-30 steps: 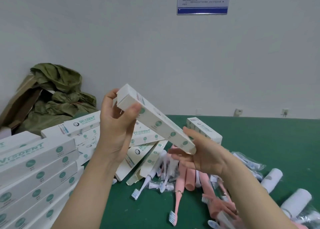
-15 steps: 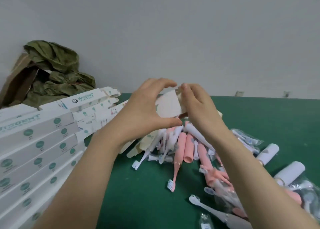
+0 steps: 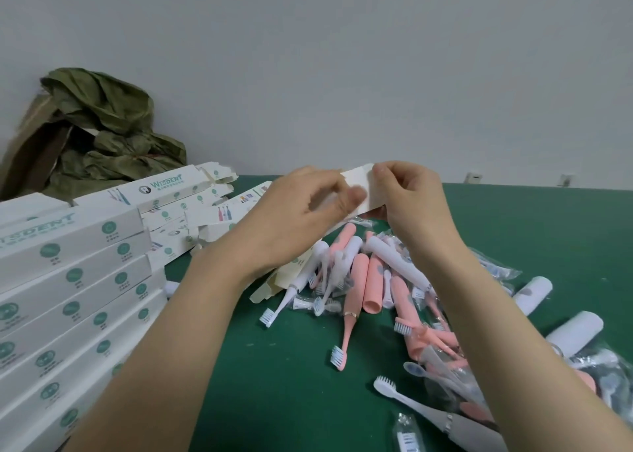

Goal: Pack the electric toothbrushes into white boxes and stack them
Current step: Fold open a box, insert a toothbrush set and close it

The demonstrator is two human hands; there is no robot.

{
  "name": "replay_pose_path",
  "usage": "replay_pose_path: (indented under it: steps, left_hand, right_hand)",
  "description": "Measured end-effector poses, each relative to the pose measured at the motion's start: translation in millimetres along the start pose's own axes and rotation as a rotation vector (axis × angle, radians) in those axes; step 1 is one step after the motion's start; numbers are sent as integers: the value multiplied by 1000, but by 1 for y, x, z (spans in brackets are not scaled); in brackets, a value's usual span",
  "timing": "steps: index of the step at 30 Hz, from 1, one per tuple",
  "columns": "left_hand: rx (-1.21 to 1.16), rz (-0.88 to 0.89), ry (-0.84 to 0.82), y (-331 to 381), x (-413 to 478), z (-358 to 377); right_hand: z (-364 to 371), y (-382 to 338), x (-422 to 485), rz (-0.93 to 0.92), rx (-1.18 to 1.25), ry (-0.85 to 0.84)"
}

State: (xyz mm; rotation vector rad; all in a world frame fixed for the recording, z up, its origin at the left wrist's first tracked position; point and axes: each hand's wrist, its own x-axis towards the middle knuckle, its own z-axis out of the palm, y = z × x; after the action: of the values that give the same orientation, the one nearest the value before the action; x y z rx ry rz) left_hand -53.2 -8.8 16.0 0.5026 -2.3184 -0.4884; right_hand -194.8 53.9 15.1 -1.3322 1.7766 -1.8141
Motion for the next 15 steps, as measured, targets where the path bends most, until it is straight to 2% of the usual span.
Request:
replay_pose_path:
  steps: [5,9,11,15]
  left_hand:
    - [13,-35,174,0,2,6]
    - [-20,-120,94,0,1,5]
    - [-2,-101,44,0,-1,5]
    - [88,-49,93,-1,-2,-2]
  right_hand:
    - [3,-1,-1,20,104,-63]
    - [1,0,0,53,125,-90]
    - [1,1,1,96,126,-111]
    - [3,-5,4,236,413,-189]
